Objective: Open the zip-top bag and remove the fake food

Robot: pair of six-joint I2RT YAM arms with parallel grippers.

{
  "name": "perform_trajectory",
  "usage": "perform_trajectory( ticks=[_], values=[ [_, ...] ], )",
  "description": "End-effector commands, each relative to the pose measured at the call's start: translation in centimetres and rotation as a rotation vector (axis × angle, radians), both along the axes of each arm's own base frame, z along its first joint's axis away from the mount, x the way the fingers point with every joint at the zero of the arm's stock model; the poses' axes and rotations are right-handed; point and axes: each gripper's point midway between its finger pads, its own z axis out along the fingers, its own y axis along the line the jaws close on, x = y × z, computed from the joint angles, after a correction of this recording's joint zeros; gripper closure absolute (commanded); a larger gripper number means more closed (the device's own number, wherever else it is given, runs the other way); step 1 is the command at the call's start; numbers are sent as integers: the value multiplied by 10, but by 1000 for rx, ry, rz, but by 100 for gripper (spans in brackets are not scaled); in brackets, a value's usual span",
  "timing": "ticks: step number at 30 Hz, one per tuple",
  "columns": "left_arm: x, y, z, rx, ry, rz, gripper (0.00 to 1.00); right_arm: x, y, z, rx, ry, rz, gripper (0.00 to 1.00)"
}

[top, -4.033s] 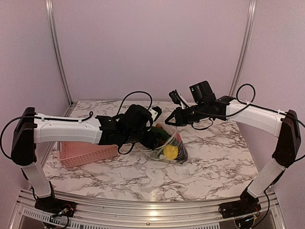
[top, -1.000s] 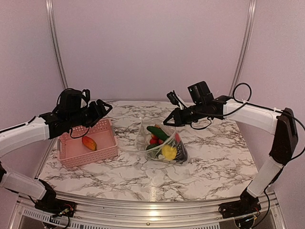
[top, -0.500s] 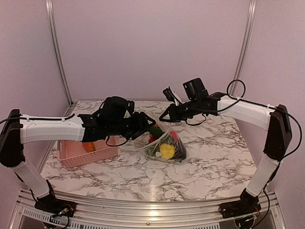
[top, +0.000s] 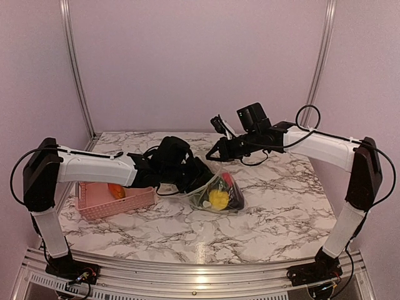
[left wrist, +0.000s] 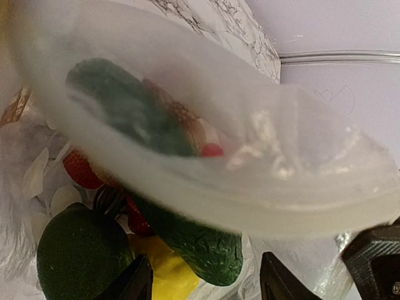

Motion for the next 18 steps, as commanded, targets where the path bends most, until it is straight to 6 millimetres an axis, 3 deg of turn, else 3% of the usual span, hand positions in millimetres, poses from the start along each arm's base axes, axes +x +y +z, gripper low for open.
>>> perform_trajectory(
  ticks=[1, 7, 11, 15, 18],
  values=[
    [9, 6, -18, 35, 54, 88, 40, -1, 3, -1, -3, -20, -5, 100],
    [22, 8, -38, 117, 93, 132, 37, -5, 2, -7, -10, -15, -3, 100],
    [29, 4, -46, 116, 107, 124, 42, -5, 2, -10, -17, -15, -5, 100],
    [31, 4, -31, 103, 69, 105, 56, -3, -2, -12, -30, -19, -20, 100],
    [29, 9, -9, 76, 33, 107, 67, -2, -7, -12, -32, -18, -30, 100]
  ],
)
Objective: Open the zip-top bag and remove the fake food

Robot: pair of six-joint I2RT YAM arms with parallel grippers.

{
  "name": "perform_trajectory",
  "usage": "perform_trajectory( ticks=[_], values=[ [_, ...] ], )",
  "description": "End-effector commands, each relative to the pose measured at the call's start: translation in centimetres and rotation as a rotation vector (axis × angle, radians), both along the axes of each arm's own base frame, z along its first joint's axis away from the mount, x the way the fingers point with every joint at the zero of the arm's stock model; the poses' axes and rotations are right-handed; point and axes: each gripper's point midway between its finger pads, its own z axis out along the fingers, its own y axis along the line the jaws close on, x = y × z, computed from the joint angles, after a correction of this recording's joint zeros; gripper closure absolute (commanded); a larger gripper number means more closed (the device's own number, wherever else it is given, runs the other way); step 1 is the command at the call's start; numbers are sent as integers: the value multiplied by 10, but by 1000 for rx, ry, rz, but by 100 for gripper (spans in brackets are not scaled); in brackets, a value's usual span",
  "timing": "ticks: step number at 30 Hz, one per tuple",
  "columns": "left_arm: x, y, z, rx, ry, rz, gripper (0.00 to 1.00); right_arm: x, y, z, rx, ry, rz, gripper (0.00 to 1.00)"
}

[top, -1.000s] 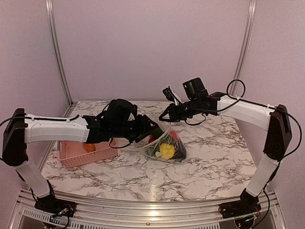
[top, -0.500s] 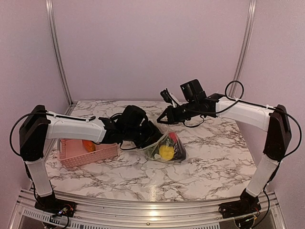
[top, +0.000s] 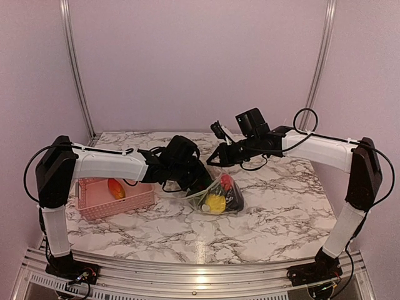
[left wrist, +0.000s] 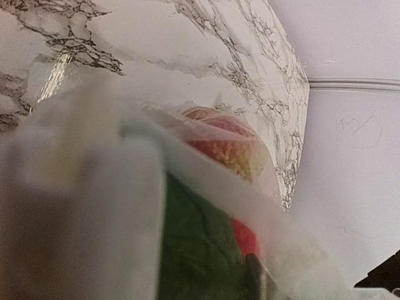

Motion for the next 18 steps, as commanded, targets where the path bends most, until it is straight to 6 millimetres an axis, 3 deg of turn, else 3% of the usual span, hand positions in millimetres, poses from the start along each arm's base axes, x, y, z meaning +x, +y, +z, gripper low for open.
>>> perform_trajectory(
  ticks=[1, 4, 6, 14, 18],
  values=[
    [-2, 11, 29, -16, -50, -1, 71, 1, -6, 7, 1, -29, -19, 100],
    [-2, 16, 47, -74, -81, 9, 84, 0, -12, 7, -4, -33, -27, 100],
    [-2, 19, 55, -95, -83, 10, 88, -2, -16, 7, -3, -32, -30, 100],
    [-16, 18, 74, -187, -52, -68, 91, -10, -28, -3, -8, -20, -38, 100],
    [-37, 14, 83, -209, -30, -182, 90, -1, -33, -2, -1, -25, -60, 100]
  ],
)
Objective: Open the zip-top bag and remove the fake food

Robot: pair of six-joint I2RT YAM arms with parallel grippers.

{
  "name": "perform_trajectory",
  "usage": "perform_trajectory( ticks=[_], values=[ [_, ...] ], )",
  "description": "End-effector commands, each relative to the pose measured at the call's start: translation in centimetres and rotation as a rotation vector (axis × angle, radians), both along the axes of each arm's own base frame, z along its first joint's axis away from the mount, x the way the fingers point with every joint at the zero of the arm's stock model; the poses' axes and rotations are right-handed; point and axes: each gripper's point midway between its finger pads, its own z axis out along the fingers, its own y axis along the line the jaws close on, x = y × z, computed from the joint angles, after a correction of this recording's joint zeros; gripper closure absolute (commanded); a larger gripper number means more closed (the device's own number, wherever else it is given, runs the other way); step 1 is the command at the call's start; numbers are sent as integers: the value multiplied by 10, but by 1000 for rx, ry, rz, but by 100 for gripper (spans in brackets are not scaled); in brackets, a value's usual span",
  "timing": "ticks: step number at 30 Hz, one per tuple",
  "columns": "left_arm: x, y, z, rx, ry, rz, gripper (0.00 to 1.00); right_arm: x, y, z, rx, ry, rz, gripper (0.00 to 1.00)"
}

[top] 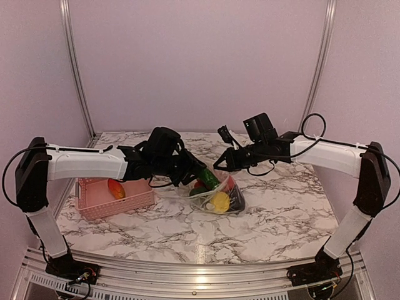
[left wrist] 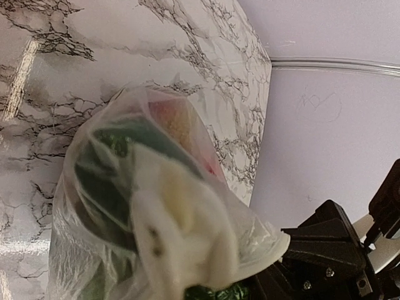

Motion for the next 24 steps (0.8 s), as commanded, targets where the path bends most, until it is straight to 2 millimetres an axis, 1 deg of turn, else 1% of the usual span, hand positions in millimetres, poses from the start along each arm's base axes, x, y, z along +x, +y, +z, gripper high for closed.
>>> perform_trajectory(
  ticks=[1, 3, 5, 7, 10, 11, 13, 14, 16, 18, 20, 22, 24],
  values=[
    [-25, -3, 34, -76, -14, -152, 90, 12, -12, 6, 9, -25, -36, 100],
    [-38, -3, 35, -69, -4, -228, 90, 17, -16, 7, 6, -35, -49, 100],
    [-48, 1, 38, -78, -16, -260, 89, 18, -17, 6, 13, -31, -49, 100],
    [-50, 5, 51, -137, -55, -256, 89, 16, -16, 2, 20, -20, -39, 100],
    [-45, 12, 68, -153, -138, -227, 88, 12, -14, 0, 31, -6, -21, 100],
    [-44, 10, 72, -162, -153, -237, 88, 11, -14, 0, 32, -5, -17, 100],
    [-44, -1, 73, -207, -137, -290, 89, 11, -14, 0, 33, -8, -16, 100],
    [-45, -5, 77, -232, -138, -312, 89, 11, -14, 1, 34, -9, -14, 100],
    [-49, -12, 91, -276, -168, -354, 89, 13, -13, 0, 30, -12, -12, 100],
    [-58, -18, 99, -325, -159, -417, 87, 15, -14, -1, 24, -17, -22, 100],
    [-72, -24, 102, -372, -144, -507, 84, 17, -13, 0, 33, -17, -28, 100],
    [-84, -24, 104, -388, -139, -564, 84, 18, -11, 1, 45, -12, -31, 100],
    [-90, -20, 111, -368, -188, -598, 84, 21, -9, 5, 53, -16, -37, 100]
  ],
)
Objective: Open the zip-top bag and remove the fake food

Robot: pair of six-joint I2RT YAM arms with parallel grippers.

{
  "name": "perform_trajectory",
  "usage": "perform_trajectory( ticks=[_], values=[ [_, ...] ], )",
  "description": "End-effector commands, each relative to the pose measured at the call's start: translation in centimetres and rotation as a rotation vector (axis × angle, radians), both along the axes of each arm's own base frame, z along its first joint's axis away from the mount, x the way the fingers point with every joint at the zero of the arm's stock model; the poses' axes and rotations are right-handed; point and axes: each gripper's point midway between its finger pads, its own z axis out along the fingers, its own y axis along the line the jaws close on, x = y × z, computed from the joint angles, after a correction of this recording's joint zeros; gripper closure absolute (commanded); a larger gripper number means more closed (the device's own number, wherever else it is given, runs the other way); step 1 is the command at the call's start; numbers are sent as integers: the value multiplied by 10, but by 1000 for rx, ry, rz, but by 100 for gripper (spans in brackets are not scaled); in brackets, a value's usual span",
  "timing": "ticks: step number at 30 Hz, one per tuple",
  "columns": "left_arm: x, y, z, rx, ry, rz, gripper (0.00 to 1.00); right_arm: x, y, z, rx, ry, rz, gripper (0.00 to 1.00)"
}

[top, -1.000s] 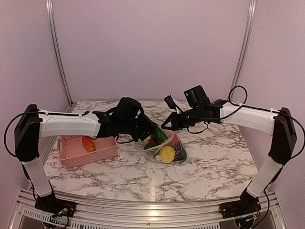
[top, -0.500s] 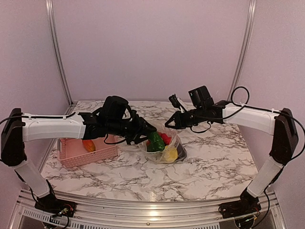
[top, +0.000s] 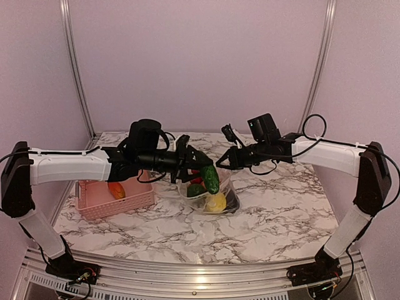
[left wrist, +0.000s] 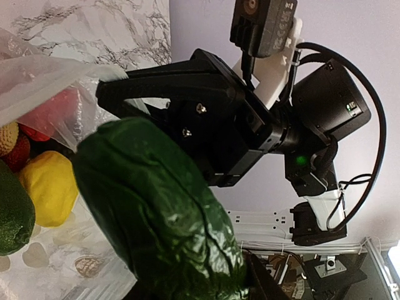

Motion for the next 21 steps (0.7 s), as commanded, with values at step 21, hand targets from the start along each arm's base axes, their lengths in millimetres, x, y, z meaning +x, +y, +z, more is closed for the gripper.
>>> perform_trajectory(
  ticks=[21],
  values=[
    [69, 271, -44, 412, -74, 660, 83, 26, -37, 65, 27, -93, -178, 100]
  ],
)
